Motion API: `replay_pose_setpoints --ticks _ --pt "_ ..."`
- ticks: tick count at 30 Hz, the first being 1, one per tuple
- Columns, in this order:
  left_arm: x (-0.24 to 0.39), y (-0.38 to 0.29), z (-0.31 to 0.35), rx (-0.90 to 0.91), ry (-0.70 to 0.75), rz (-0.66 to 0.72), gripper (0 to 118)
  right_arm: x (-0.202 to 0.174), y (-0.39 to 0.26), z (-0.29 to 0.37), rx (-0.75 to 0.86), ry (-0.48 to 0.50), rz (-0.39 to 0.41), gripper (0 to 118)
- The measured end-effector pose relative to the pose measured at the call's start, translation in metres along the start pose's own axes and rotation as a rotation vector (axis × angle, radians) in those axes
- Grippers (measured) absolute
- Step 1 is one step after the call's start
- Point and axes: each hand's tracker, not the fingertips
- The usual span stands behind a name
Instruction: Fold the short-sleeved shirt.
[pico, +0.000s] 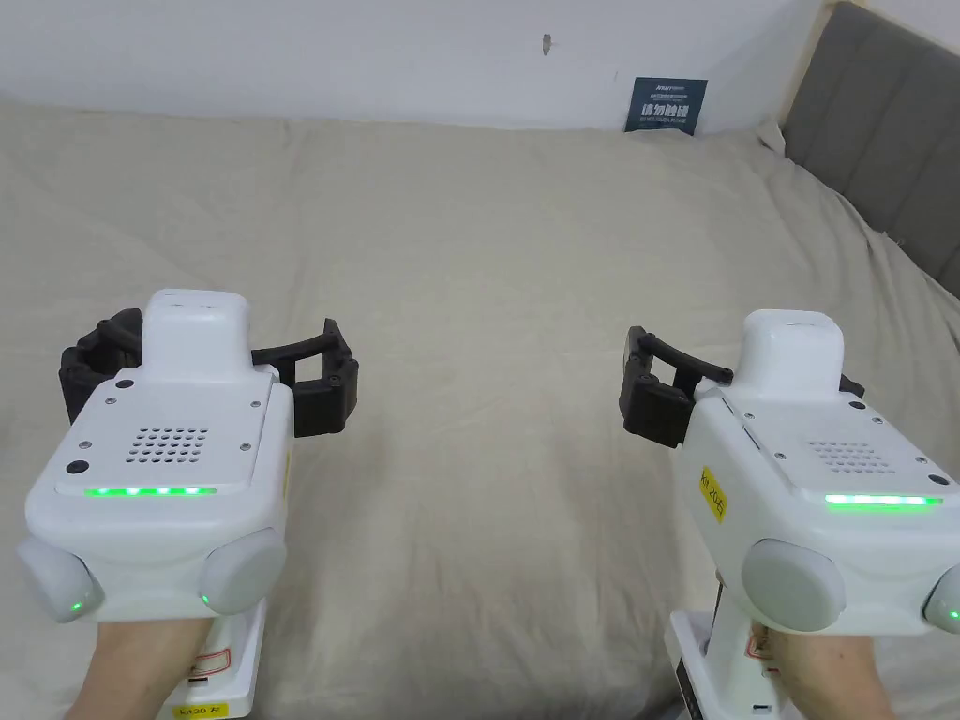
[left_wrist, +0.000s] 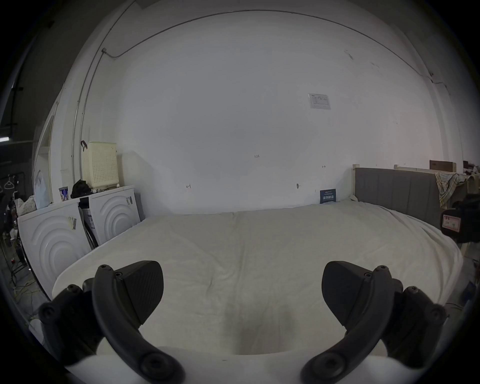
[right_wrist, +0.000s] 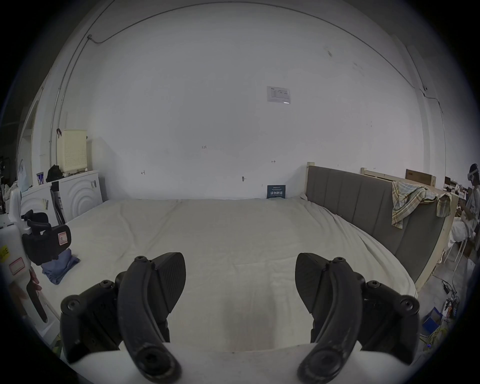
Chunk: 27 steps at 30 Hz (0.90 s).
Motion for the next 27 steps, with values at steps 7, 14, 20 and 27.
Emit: replay_pose_setpoints --ticks 7,14,20,27 --pt "0.0009 0.0008 -0.0006 0.005 0.001 0.006 118 -0.0015 0.0013 0.0015 0.013 0.000 0.026 90" --pt "0.0016 -0.0001 -0.0008 0.001 -0.002 0.011 118 -0.0020 0.0005 0.0017 0.015 -0.001 0.025 90" --pt "0.0020 -0.0003 -0.0003 0.000 -0.004 -0.002 118 -0.0024 0.0008 0.0032 0.021 -0.001 0.027 90" --pt "0.0021 -0.0001 -0.0009 -0.001 -0.002 0.003 118 -0.0046 0.0015 0.0046 0.026 0.004 0.031 90"
